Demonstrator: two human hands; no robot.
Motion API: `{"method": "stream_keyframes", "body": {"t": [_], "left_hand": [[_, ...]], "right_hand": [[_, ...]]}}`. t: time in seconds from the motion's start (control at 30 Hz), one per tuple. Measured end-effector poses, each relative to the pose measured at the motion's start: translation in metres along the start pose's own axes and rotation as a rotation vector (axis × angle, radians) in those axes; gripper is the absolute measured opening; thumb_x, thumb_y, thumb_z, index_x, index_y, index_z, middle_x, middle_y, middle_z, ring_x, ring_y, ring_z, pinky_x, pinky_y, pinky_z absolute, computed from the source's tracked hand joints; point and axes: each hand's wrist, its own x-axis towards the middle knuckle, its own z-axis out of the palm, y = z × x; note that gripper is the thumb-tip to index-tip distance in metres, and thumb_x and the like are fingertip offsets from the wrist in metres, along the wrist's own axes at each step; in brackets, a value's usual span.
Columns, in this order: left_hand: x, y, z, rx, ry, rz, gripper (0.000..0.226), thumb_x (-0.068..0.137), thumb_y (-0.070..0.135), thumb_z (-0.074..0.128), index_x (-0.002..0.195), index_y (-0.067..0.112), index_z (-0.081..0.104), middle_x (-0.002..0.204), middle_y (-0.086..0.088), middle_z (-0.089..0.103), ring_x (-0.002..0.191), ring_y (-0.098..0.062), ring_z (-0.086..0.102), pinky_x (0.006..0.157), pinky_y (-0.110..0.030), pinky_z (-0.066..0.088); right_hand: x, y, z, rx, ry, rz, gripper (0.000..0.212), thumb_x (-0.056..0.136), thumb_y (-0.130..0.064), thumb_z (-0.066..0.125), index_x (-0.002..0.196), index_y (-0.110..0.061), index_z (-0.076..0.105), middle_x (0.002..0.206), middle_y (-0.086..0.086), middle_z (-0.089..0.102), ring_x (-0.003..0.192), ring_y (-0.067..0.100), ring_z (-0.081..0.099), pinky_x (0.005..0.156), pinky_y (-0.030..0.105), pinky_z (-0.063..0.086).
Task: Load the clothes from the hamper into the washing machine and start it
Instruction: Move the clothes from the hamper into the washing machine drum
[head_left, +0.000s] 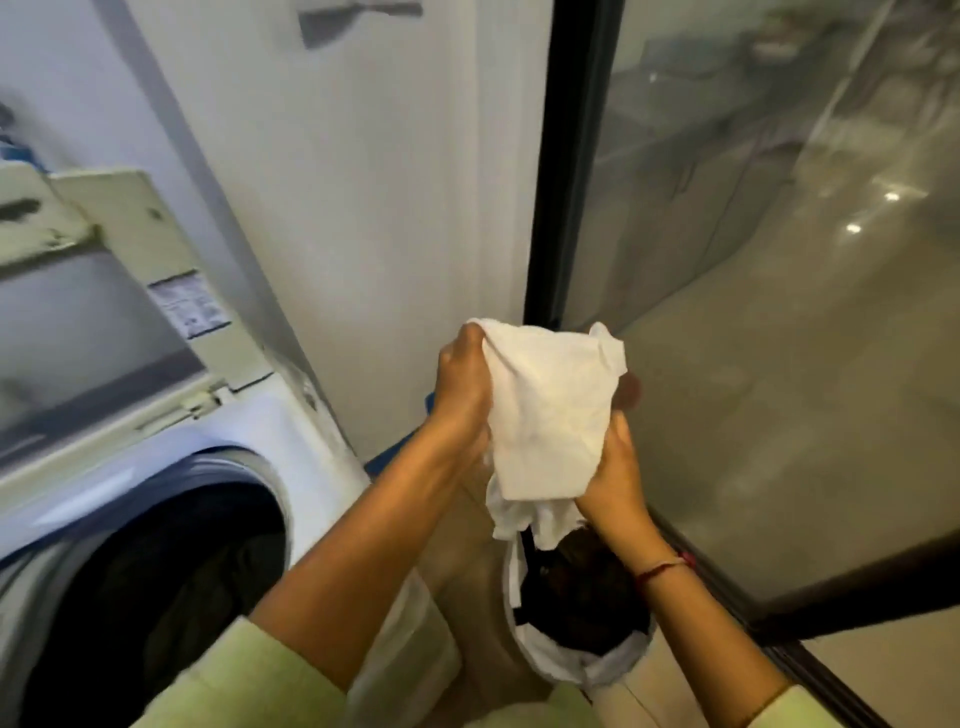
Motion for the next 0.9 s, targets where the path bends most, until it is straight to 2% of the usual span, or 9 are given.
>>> {"method": "stream_keyframes", "body": {"t": [0.07, 0.13, 0.27, 0.4, 0.53, 0.6, 0.7, 0.83, 0.9], "left_hand": [[-0.008, 0.036, -0.027, -0.021, 0.004, 0.152, 0.032, 0.098, 0.028, 0.036, 0.076, 0.017, 0.056, 0.080, -0.004, 0.062, 0.068, -0.016, 0.058, 0.058, -0.022, 0.049], [-0.017, 0.071, -0.058, 0.019, 0.038, 0.319, 0.035, 0.100, 0.025, 0.034, 0.073, 0.017, 0.055, 0.075, 0.001, 0.059, 0.066, -0.011, 0.055, 0.057, -0.020, 0.045], [-0.020, 0.128, -0.145, 0.086, 0.251, 0.607, 0.035, 0.097, 0.022, 0.038, 0.065, 0.019, 0.052, 0.071, 0.001, 0.056, 0.075, -0.014, 0.051, 0.065, -0.026, 0.042], [-0.033, 0.160, -0.230, 0.108, 0.471, 0.729, 0.026, 0.095, 0.024, 0.037, 0.088, 0.017, 0.062, 0.089, 0.000, 0.064, 0.078, -0.014, 0.050, 0.064, -0.026, 0.039], [-0.053, 0.164, -0.290, 0.123, 0.590, 0.771, 0.027, 0.094, 0.026, 0.037, 0.072, 0.023, 0.052, 0.073, 0.005, 0.053, 0.071, -0.013, 0.044, 0.064, -0.027, 0.035], [-0.061, 0.159, -0.317, 0.115, 0.646, 0.765, 0.028, 0.093, 0.027, 0.039, 0.066, 0.023, 0.047, 0.071, 0.003, 0.048, 0.073, -0.015, 0.043, 0.065, -0.028, 0.034], [-0.075, 0.148, -0.357, 0.133, 0.695, 0.753, 0.020, 0.085, 0.025, 0.044, 0.066, 0.020, 0.047, 0.068, -0.002, 0.044, 0.070, -0.015, 0.041, 0.065, -0.031, 0.037], [-0.091, 0.124, -0.406, 0.152, 0.535, 0.691, 0.026, 0.077, 0.013, 0.043, 0.086, 0.012, 0.067, 0.078, -0.002, 0.063, 0.074, -0.012, 0.057, 0.073, -0.024, 0.046], [-0.094, 0.107, -0.419, -0.049, 0.343, 0.583, 0.035, 0.075, 0.012, 0.039, 0.074, 0.015, 0.074, 0.075, 0.001, 0.071, 0.073, -0.010, 0.064, 0.074, -0.022, 0.046]], "right_hand": [[0.008, -0.037, 0.003, -0.040, 0.028, -0.119, 0.023, 0.068, -0.024, 0.061, 0.084, -0.007, 0.060, 0.084, 0.008, 0.050, 0.078, 0.018, 0.053, 0.064, 0.026, 0.039], [0.016, -0.074, 0.007, -0.074, 0.013, -0.246, 0.038, 0.068, -0.036, 0.057, 0.071, 0.002, 0.058, 0.071, 0.012, 0.048, 0.065, 0.015, 0.046, 0.057, 0.030, 0.034], [0.026, -0.135, 0.020, 0.034, 0.110, -0.424, 0.040, 0.081, -0.038, 0.046, 0.067, 0.000, 0.051, 0.070, 0.014, 0.049, 0.065, 0.017, 0.045, 0.058, 0.033, 0.033], [0.040, -0.191, 0.052, 0.167, 0.164, -0.458, 0.021, 0.084, -0.038, 0.039, 0.068, -0.026, 0.044, 0.087, 0.008, 0.042, 0.078, 0.004, 0.038, 0.065, 0.007, 0.035], [0.047, -0.237, 0.086, 0.227, 0.131, -0.511, 0.024, 0.083, -0.041, 0.047, 0.068, -0.022, 0.048, 0.089, 0.004, 0.040, 0.076, 0.004, 0.040, 0.064, 0.005, 0.034], [0.049, -0.256, 0.102, 0.307, 0.019, -0.470, 0.025, 0.082, -0.037, 0.051, 0.063, -0.024, 0.041, 0.074, 0.000, 0.042, 0.068, 0.008, 0.039, 0.058, 0.012, 0.032], [0.049, -0.277, 0.125, 0.431, -0.128, -0.449, 0.021, 0.083, -0.030, 0.055, 0.070, -0.014, 0.052, 0.070, -0.002, 0.049, 0.068, 0.008, 0.043, 0.064, 0.027, 0.037], [0.041, -0.297, 0.150, 0.445, -0.363, -0.490, 0.007, 0.086, -0.023, 0.060, 0.080, -0.018, 0.061, 0.079, -0.006, 0.060, 0.069, -0.004, 0.052, 0.066, 0.012, 0.043], [0.038, -0.304, 0.164, 0.375, -0.474, -0.543, 0.010, 0.084, -0.027, 0.058, 0.086, -0.019, 0.063, 0.083, -0.005, 0.061, 0.073, -0.001, 0.053, 0.068, 0.014, 0.043]]}}
